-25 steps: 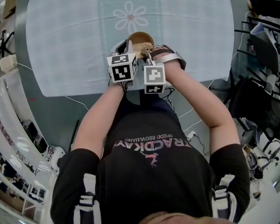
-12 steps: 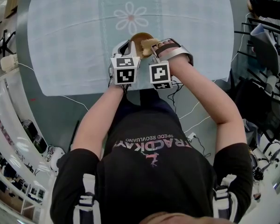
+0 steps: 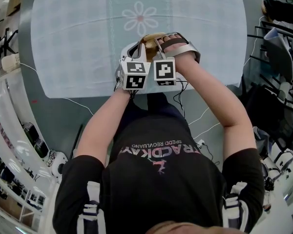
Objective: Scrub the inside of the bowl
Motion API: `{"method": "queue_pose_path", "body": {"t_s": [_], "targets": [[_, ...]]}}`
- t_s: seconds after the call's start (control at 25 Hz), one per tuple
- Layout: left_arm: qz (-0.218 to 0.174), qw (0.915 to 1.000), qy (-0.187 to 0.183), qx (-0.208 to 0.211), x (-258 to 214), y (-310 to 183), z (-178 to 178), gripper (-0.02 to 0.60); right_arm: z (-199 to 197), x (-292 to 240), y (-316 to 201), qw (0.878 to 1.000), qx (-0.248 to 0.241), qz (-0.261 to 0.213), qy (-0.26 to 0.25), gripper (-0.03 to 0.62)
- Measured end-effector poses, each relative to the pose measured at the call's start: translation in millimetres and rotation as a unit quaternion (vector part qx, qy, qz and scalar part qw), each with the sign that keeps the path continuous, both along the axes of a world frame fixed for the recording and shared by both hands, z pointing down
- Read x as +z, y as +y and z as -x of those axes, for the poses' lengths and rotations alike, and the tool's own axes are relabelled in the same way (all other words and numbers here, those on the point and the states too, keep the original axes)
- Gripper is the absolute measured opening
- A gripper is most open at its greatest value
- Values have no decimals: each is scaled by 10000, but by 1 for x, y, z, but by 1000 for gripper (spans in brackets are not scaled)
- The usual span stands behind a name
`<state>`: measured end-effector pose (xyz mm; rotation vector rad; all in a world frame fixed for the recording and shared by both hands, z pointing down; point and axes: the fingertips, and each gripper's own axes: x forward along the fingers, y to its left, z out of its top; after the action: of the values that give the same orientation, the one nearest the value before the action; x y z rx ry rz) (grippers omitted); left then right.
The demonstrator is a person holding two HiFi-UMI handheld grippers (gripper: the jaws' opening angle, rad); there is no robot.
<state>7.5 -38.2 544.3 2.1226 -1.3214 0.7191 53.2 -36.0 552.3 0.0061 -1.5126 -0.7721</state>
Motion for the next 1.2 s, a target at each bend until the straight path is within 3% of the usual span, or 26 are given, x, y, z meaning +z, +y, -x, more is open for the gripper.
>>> {"method": "queue_pose_path", "body": {"t_s": [0.32,0.8,1.0,1.2], "targets": [[-41,10000,-32,-11,0,-3,1,29,-6,4,0,9996,13,79,259,32],[-120,9999,-89,-63,-3,-6,-2,28,-30,9,40,9934,34,800,820,32],[-153,9997,-109,-140,-2,-3,-3,27,-19,13,61,9912,292,1152,591,32],[-143,9995,-57,-285,-4,-3,0,28,-8,12,65,9865,880,1381,51,32]]}}
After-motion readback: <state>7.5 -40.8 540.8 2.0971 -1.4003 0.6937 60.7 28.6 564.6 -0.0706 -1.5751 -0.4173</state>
